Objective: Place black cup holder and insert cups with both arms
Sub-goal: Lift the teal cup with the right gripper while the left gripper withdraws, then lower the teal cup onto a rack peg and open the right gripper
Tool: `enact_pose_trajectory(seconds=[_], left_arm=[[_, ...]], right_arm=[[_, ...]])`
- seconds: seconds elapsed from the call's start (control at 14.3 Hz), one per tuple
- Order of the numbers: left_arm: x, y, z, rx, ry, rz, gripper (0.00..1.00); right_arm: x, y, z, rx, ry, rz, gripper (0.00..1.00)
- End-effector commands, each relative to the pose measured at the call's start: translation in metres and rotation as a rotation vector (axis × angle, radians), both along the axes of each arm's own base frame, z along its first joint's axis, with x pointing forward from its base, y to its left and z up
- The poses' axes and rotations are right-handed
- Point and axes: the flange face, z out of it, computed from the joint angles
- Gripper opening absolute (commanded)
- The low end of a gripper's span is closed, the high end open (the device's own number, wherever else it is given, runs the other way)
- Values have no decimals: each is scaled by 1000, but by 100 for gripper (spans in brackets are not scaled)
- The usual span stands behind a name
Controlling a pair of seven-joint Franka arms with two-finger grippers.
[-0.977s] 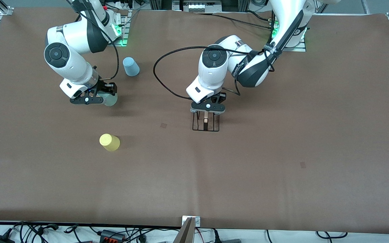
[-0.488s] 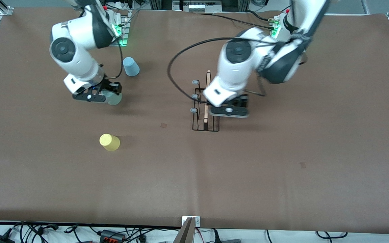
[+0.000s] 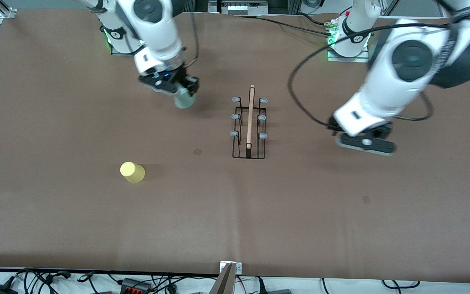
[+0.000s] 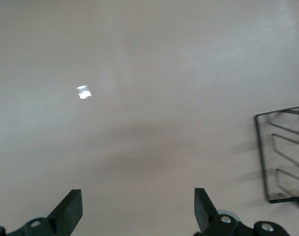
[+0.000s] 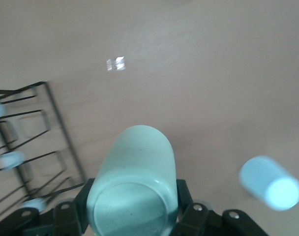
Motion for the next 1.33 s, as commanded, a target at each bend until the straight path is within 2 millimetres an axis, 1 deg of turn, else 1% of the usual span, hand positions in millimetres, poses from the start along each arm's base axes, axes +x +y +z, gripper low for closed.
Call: enact_pose_trajectory(seconds=[0.0,0.07,0.14,0.21,0.28,0.35,0.42,0.49,0.56,0.63,0.7,0.77,0.84,0.91,0.98,1.05,1.12,1.19,1.26], left_arm=[[-25,27,23,43,73,-61,100],[-30,35,26,53,102,-61,100],[-29,52,29,52,118,-50,100],[-30,66,38,49,119,-72,100],[-30,71,42,35,124,-94,100],[-33,78,50,10,113,-94,100],[-38,100,61,-5,99,-50,100],[-41,127,67,-13,84,0,100],[-45,145,68,-34,80,40,100],[-48,158,70,-77,65,76,100],[-51,159,67,-91,41,92,100],[-52,169,71,-99,-31,106,100],[-50,169,68,-102,-58,106,100],[-52,165,71,-103,-57,112,100],[-52,161,71,-102,-41,130,100],[-48,159,75,-101,-32,153,100],[-44,158,75,-98,-14,167,100],[-43,158,76,-96,1,183,100],[-44,163,75,-95,12,202,100]], right_arm=[[16,56,-1,46,38,-138,11],[12,74,-7,54,49,-161,11],[10,85,-9,65,47,-179,11],[6,95,-13,81,43,-190,11],[2,102,-13,101,33,-194,12],[0,106,-18,107,34,-199,12],[-1,111,-23,118,32,-206,12],[-9,123,-29,138,28,-206,12],[-12,128,-30,155,20,-201,12],[-11,128,-30,157,17,-195,13],[-12,128,-34,151,22,-192,13],[-13,128,-41,143,30,-191,13],[-14,128,-43,138,34,-189,14],[-15,128,-51,126,43,-187,15],[-16,129,-54,124,46,-186,16],[-16,130,-57,123,46,-183,16],[-16,131,-58,121,45,-179,23],[-15,130,-60,119,47,-179,56],[-15,131,-60,120,46,-177,100]])
